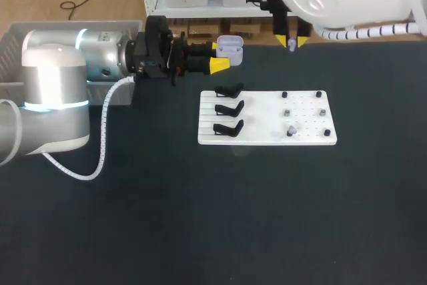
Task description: Pick up each earbud case from the left stands, insert the matching earbuds, close the lid, and place the case in the box.
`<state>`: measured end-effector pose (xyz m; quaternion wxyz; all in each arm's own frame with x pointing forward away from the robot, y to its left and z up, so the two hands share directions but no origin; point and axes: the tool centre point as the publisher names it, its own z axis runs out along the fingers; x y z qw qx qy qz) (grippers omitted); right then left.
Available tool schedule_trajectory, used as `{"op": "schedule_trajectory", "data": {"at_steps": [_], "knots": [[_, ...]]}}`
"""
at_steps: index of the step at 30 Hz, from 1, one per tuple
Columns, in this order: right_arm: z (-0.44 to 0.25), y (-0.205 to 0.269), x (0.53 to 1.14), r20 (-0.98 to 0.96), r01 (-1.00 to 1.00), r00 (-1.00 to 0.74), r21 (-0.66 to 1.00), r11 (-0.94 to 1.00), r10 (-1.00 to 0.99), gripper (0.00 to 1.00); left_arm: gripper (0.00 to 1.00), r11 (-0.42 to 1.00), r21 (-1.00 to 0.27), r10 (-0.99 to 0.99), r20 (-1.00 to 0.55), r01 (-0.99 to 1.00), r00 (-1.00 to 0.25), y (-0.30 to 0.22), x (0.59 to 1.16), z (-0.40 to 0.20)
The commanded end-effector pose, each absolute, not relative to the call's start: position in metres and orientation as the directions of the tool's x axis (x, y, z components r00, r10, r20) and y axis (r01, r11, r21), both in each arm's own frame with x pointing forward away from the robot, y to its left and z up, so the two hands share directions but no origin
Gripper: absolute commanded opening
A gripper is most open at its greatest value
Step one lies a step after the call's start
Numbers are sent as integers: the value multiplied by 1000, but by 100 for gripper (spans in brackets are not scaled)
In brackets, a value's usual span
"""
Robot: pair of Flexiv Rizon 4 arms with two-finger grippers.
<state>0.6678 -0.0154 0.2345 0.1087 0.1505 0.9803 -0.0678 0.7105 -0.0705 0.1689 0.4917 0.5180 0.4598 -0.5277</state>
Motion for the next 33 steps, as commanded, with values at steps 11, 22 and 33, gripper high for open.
{"op": "schedule_trajectory", "data": {"at_steps": [11, 22, 33], "knots": [[250, 12, 675, -243, 323, -924, -78, 943, 296, 0, 0, -89, 26, -44, -999, 996, 22, -70, 709, 168], [271, 46, 691, -212, 596, -798, -140, 790, 564, 0, 0, -89, 26, -44, -999, 996, 22, -70, 709, 168], [260, 46, 685, -151, 628, -777, -123, 768, 611, 0, 0, -89, 26, -44, -999, 996, 22, -70, 709, 168]]}}
